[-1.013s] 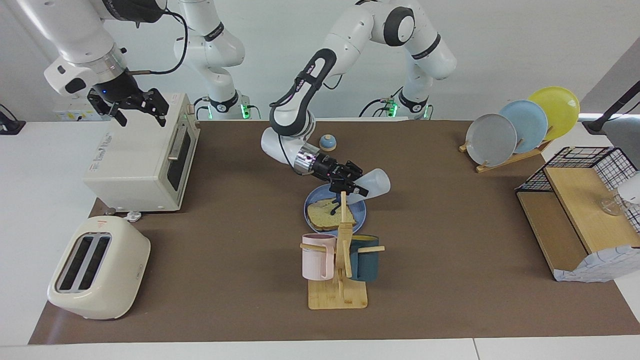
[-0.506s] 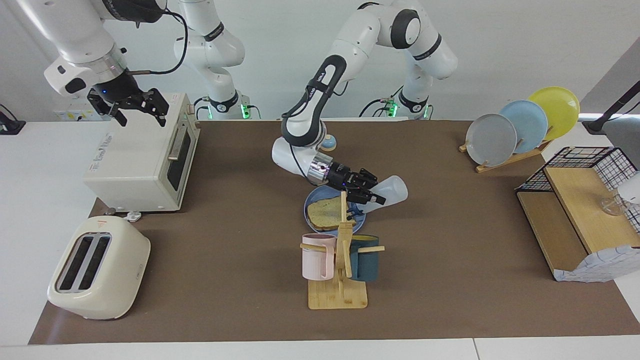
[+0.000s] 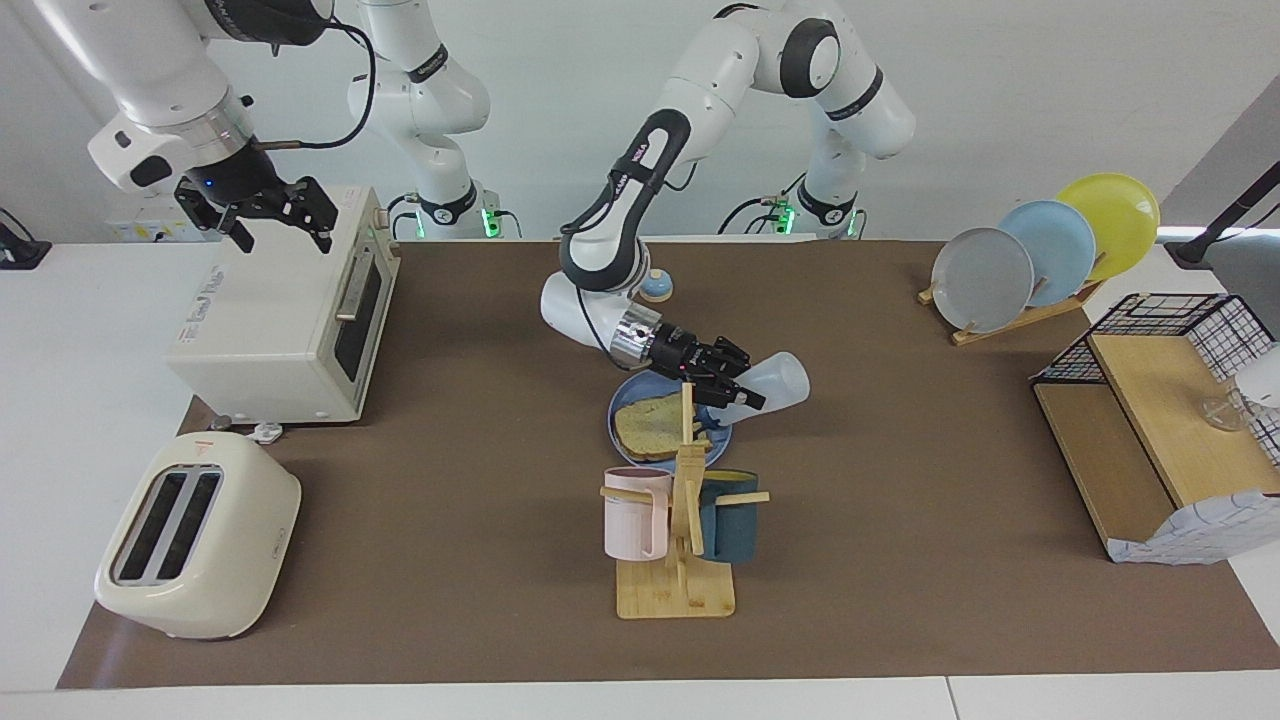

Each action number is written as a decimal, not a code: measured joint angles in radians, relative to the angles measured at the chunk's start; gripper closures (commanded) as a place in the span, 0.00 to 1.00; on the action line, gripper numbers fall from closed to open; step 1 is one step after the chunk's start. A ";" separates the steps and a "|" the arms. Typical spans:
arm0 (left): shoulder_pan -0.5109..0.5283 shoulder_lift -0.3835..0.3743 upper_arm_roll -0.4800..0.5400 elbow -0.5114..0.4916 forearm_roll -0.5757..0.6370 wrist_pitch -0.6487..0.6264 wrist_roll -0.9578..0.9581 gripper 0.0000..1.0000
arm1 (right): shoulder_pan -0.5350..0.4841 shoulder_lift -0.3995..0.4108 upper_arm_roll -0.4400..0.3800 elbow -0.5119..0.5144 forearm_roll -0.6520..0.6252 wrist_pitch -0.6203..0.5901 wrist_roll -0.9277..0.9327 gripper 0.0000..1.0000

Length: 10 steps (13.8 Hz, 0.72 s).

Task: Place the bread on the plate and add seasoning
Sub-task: 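Tilt and shake the bottle over the bread with the left gripper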

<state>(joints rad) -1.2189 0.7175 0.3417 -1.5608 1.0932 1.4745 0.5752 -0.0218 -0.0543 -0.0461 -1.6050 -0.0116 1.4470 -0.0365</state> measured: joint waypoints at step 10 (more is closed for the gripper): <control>-0.007 -0.043 0.021 0.020 -0.074 -0.018 -0.010 1.00 | 0.000 0.000 0.000 0.000 0.000 0.000 0.000 0.00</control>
<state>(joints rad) -1.2259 0.6741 0.3628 -1.5404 1.0195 1.4567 0.5649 -0.0218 -0.0543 -0.0461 -1.6050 -0.0116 1.4470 -0.0365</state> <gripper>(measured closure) 0.551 0.000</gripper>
